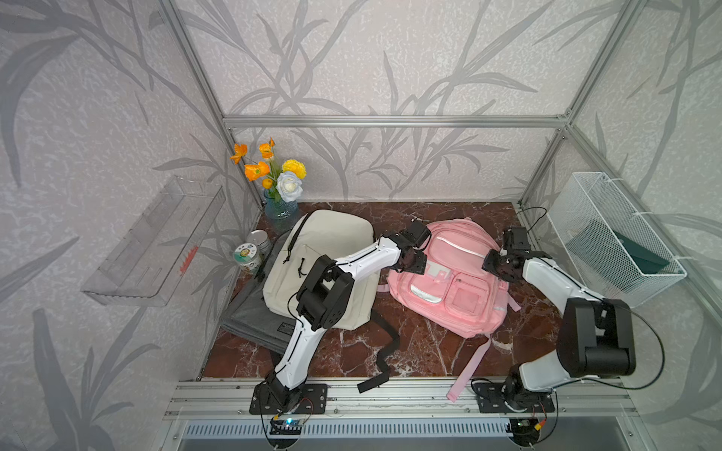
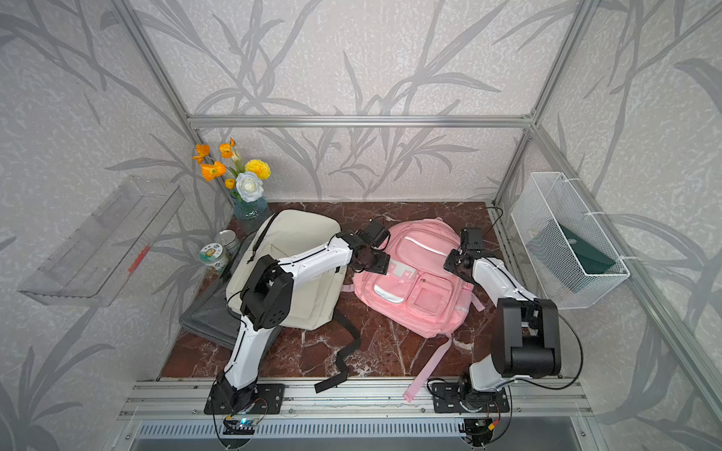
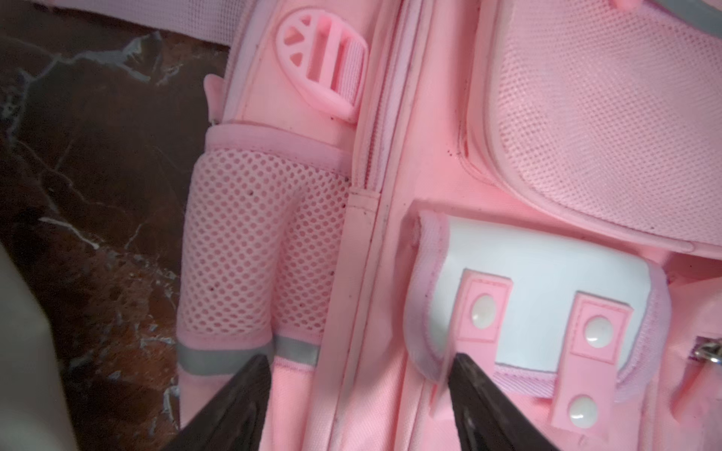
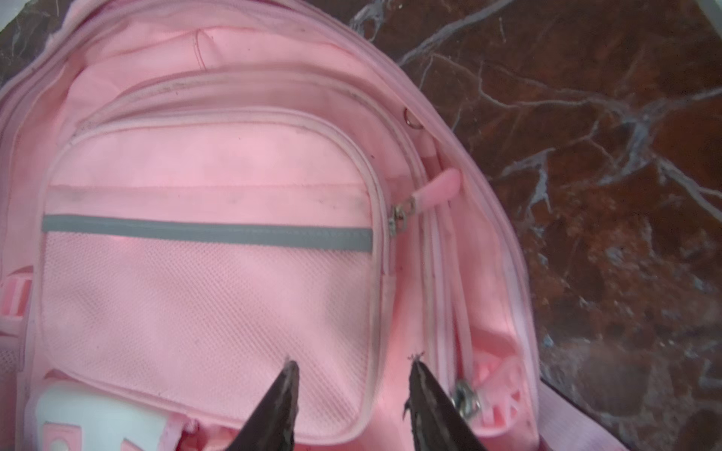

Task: Zip up the backpack
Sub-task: Adjust the backpack at the center of the board.

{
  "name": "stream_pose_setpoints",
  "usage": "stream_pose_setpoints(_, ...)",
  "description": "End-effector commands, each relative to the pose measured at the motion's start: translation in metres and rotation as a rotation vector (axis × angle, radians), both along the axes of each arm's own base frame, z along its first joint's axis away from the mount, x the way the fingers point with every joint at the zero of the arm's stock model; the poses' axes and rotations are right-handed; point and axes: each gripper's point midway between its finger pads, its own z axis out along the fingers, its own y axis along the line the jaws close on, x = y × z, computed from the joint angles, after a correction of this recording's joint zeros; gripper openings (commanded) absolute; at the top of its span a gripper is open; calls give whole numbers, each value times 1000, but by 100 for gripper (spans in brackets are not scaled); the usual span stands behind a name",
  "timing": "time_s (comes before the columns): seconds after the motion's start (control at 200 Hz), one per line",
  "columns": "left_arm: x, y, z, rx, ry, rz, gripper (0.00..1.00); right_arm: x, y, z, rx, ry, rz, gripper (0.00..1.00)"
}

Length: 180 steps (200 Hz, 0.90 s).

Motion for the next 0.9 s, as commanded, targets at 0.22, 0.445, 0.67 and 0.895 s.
stream_pose_setpoints(0.22, 41, 10, -51, 38, 72, 30, 61, -30, 34, -34, 83, 67, 61, 42)
stream_pose_setpoints(0.445, 85, -29, -50, -46, 6, -50, 60, -92, 71, -40, 103, 81, 133, 42)
stream_pose_setpoints(0.67, 100, -60, 4, -179, -60, -78, 67, -109, 116, 2, 158, -28, 241, 43)
stream_pose_setpoints(0.895, 57, -34, 115, -119, -193, -20, 79, -83, 57, 63, -92, -184, 169, 56)
